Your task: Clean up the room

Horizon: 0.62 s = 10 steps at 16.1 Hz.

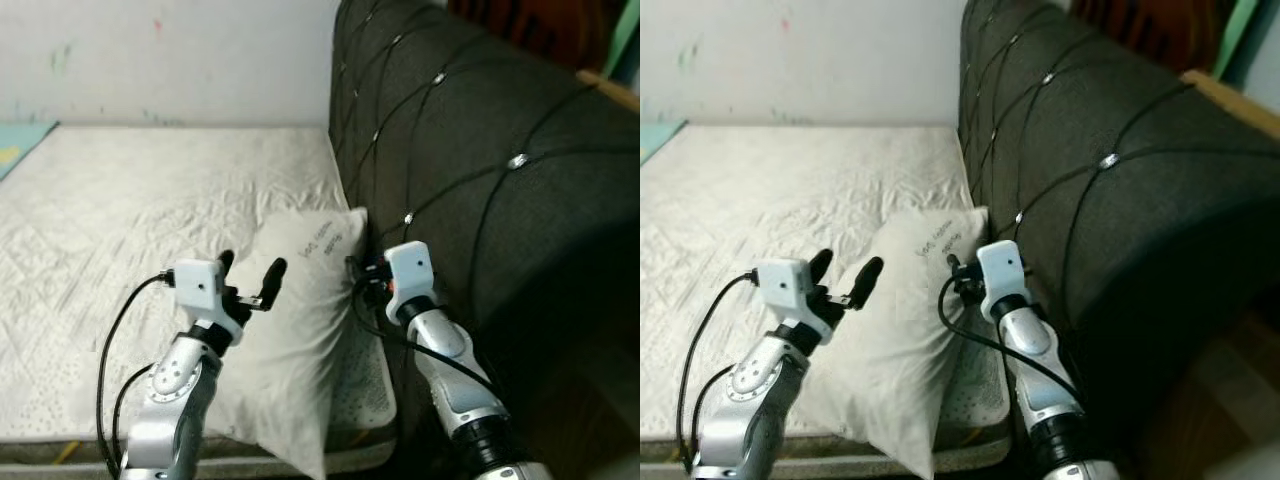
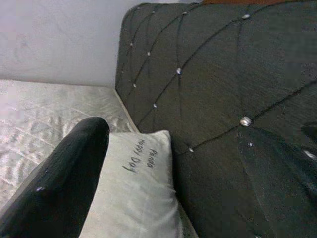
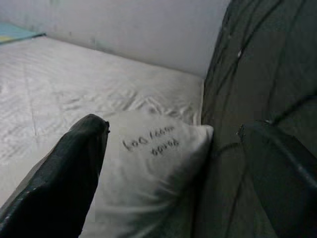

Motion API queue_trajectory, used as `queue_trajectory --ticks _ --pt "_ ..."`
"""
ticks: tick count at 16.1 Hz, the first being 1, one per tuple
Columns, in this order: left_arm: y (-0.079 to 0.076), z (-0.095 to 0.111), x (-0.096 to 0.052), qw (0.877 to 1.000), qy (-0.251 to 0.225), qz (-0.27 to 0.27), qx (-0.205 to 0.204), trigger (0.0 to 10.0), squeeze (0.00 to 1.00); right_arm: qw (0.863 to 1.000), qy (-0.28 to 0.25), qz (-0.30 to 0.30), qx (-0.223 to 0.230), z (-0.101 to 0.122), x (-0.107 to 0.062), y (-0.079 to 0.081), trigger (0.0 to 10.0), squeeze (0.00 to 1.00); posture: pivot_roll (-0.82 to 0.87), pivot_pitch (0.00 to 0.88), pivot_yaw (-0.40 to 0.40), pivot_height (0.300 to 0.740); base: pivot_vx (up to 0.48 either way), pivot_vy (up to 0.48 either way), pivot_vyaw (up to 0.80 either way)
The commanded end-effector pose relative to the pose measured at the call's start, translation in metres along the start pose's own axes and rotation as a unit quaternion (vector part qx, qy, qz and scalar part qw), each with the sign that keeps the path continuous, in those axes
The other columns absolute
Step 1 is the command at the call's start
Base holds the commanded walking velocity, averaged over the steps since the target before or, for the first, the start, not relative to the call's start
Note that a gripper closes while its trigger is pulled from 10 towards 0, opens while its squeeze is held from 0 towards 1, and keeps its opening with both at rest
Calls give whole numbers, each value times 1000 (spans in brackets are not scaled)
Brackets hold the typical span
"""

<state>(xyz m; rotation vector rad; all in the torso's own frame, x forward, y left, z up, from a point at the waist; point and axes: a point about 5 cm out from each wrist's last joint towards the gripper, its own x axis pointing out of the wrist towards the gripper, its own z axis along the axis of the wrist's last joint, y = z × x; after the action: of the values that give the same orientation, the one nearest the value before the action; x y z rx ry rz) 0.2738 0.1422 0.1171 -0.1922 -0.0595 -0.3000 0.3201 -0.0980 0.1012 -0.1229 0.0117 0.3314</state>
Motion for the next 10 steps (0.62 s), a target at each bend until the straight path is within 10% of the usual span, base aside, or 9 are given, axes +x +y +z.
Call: queue_trajectory --ticks 1,10 --pt "9 2 -2 1000 4 19 9 10000 0 1000 -13 18 8 7 5 11 10000 0 -95 0 -28 740 0 0 0" --pt "11 -2 0 999 14 43 -4 10000 0 1000 -11 22 11 6 4 10 10000 0 -97 0 -33 740 0 230 0"
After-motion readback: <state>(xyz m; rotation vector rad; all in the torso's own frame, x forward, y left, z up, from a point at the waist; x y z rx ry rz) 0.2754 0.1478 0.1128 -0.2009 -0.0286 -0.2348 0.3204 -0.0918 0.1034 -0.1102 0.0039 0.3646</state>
